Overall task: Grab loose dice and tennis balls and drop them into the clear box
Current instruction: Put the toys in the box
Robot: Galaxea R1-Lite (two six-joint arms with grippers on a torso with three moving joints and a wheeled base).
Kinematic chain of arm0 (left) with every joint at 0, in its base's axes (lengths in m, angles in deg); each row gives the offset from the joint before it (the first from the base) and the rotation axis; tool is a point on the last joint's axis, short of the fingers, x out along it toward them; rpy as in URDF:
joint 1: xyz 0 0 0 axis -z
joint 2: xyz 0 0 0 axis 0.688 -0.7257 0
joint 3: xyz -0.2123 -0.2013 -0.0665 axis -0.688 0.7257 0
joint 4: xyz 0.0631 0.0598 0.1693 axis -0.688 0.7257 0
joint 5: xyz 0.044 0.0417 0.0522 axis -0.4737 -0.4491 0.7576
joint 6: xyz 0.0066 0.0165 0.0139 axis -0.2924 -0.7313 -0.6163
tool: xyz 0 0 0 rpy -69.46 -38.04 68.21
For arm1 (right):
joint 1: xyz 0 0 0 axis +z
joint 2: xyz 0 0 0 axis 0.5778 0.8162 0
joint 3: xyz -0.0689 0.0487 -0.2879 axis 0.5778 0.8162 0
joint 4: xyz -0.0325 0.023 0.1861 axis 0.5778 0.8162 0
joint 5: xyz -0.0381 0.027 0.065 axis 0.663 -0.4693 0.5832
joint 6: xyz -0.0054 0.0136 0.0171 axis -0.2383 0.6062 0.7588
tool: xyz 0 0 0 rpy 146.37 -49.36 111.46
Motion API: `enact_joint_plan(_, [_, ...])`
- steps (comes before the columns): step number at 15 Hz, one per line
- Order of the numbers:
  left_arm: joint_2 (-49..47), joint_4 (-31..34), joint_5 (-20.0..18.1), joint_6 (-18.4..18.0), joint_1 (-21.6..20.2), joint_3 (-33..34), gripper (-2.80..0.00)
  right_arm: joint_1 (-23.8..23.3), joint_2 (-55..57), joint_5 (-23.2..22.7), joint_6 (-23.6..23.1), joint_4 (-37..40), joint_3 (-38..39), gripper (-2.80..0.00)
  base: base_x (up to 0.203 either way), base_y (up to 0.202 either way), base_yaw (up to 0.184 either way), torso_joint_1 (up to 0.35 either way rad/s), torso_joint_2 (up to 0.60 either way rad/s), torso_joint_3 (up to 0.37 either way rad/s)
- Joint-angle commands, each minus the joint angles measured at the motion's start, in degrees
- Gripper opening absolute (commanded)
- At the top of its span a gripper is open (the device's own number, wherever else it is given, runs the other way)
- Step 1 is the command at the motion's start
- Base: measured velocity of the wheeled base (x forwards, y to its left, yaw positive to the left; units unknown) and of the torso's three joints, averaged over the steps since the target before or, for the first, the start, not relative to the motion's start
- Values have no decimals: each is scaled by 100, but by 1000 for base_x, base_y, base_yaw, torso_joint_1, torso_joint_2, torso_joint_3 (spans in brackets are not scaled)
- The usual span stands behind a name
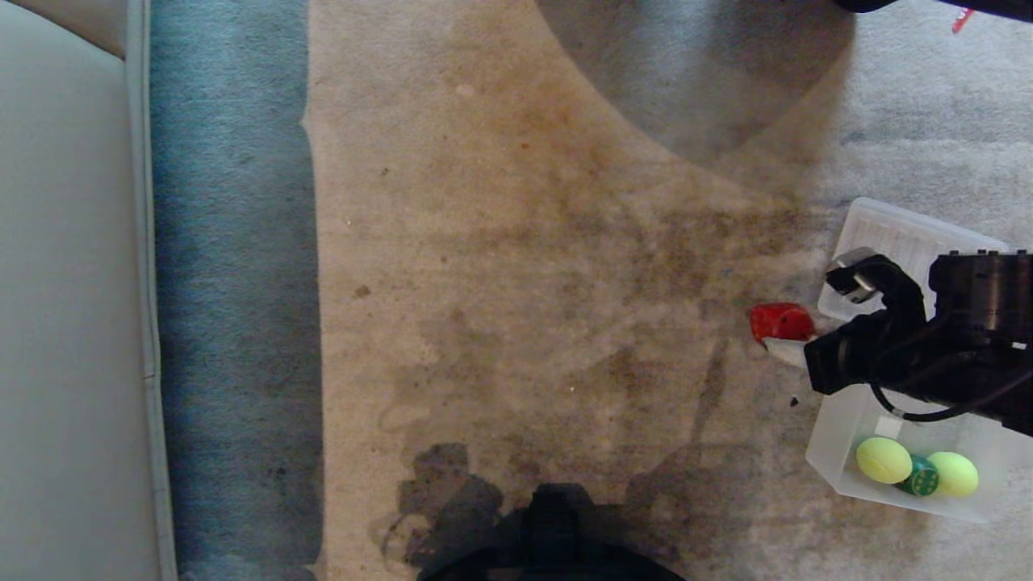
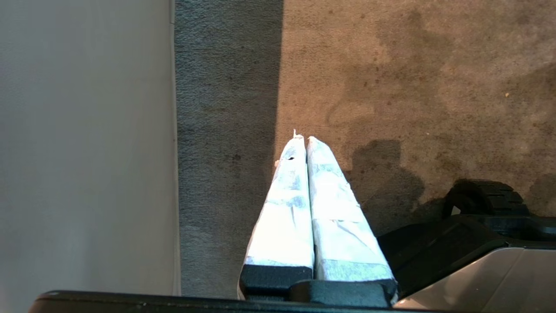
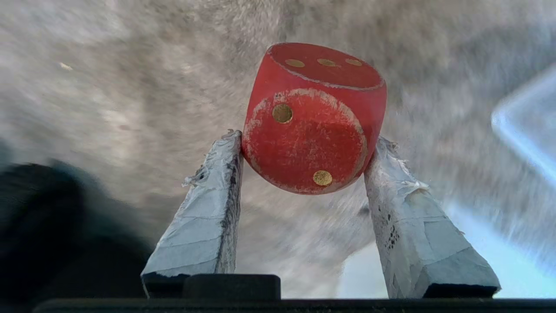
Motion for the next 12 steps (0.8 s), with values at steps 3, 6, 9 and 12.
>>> enact_joint_plan(3, [0,-1,0,1,-2,0,-280,4,-853,-9,416,587,157,-280,0,0,0,0,0,0])
enact_joint_plan(6, [0,-1,9,1,-2,0,-280,0,-1901,-23,825,1276,415,-280,0,0,0,0,0,0])
enact_joint_plan(9, [0,-1,9,1,-2,0,-280,-4,-3059,-16,1088,2230,833,-280,0,0,0,0,0,0])
enact_joint_plan(12, [0,-1,9,1,-2,0,-280,-31,-4563,94,1407,3058,1345,-280,0,0,0,0,0,0])
